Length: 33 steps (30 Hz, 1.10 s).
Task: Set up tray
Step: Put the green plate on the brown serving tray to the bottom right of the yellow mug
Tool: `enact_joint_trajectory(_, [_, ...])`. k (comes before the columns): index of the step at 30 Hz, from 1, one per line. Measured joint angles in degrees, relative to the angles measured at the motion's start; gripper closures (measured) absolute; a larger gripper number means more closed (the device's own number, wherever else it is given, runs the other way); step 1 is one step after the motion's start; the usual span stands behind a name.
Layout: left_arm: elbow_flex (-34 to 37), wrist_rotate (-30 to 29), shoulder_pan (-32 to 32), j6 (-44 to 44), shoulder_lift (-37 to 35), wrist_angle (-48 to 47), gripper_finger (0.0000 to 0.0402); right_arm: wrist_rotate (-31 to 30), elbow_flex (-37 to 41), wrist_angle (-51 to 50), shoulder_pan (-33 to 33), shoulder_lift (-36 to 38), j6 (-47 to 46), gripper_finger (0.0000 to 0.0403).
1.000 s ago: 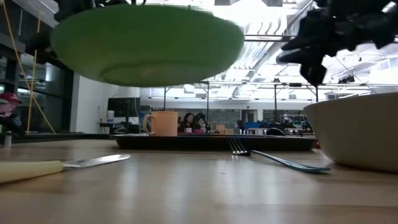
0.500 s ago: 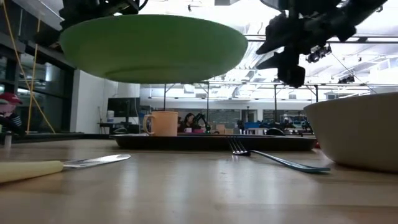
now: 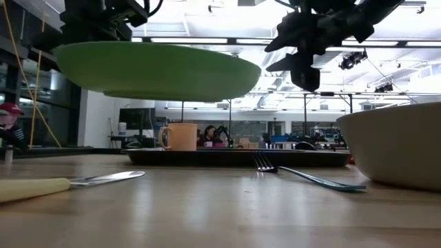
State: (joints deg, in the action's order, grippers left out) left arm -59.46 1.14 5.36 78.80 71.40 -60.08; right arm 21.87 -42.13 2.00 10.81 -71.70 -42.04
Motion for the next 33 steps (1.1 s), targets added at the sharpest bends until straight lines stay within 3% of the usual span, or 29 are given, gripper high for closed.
enact_joint_trajectory(19, [0.02,1.25,-8.35,-5.38,0.00,3.15,0.0389,-2.93,-0.27,-0.06,0.02,-4.11,-0.13,0.0269])
enact_joint_trajectory(33, [0.11,2.90,-8.78,-6.50,3.39,6.90,0.0389,-5.55,-0.26,0.02,0.02,-4.11,0.03,0.0269])
